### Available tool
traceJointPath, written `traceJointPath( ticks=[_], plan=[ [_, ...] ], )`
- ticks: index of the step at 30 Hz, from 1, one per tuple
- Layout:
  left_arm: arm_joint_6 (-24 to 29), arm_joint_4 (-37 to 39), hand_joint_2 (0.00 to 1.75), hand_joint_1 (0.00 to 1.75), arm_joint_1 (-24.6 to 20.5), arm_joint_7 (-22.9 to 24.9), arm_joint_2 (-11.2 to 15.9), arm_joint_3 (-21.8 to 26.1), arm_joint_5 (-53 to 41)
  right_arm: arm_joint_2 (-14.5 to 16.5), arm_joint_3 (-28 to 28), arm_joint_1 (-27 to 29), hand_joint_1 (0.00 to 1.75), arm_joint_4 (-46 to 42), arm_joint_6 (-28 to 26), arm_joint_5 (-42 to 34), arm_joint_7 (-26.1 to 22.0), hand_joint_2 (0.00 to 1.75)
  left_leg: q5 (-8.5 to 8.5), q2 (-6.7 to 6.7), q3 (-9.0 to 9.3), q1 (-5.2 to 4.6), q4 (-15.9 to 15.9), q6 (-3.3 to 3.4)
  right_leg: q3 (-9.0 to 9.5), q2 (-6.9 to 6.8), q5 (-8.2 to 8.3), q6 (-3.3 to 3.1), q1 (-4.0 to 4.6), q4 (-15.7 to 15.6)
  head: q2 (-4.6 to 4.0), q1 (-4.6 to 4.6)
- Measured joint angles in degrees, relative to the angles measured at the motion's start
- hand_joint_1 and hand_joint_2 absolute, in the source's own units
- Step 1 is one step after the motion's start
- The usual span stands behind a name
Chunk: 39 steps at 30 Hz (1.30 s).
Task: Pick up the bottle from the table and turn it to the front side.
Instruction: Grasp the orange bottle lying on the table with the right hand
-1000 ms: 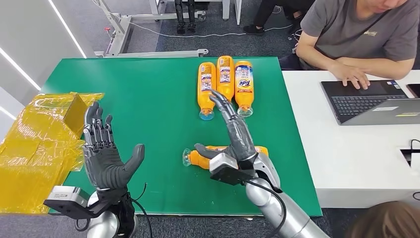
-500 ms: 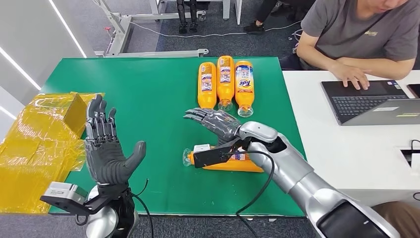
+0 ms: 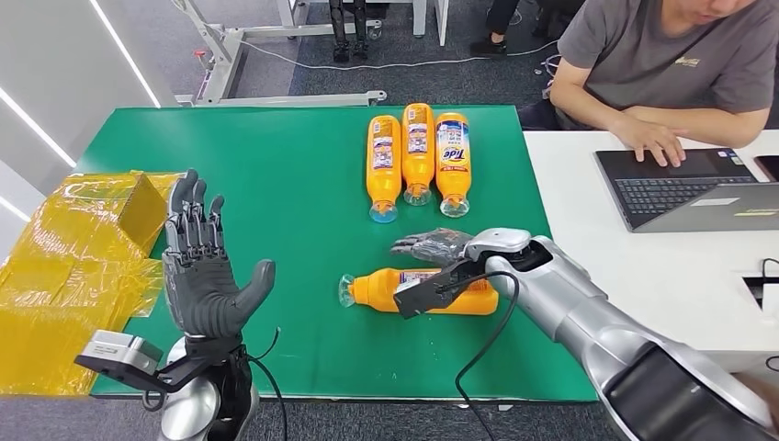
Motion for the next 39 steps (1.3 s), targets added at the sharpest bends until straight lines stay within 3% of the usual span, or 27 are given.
traceJointPath(
  ticks=[16,20,31,39],
  plan=[
    [-2.21,1.73,1.75,0.00,-0.91,0.00,-0.83,-0.03,0.17,-4.64,5.62,-0.24,0.00,5.37,1.53,-1.30,1.14,1.75,0.00,0.00,0.00,0.00,0.03,0.00,0.00,0.00,0.01,0.02,0.00,0.00,0.00,0.00],
    [-2.28,1.96,1.75,0.00,-0.95,0.00,-0.93,-0.08,0.17,-5.96,6.44,-0.09,1.74,5.30,0.04,-0.93,2.56,1.75,0.00,0.02,0.01,0.00,0.03,0.00,0.01,0.02,0.02,0.02,0.00,0.00,0.00,-0.01],
    [-2.85,2.04,1.75,0.00,-0.93,0.00,-0.93,-0.11,0.19,-7.04,6.76,1.35,1.75,3.92,-9.96,-0.61,6.54,1.75,0.00,0.02,0.03,0.00,0.03,0.00,0.03,0.03,0.02,0.02,0.00,0.01,0.00,0.00],
    [-1.97,2.02,1.75,0.00,-0.56,0.00,-0.92,-0.11,-0.44,-6.49,4.03,4.94,1.75,0.42,-24.42,-2.05,10.39,1.75,0.00,-0.02,-0.01,0.01,0.01,0.00,0.03,-0.01,0.02,0.02,0.01,0.02,0.00,0.00]
  ],
)
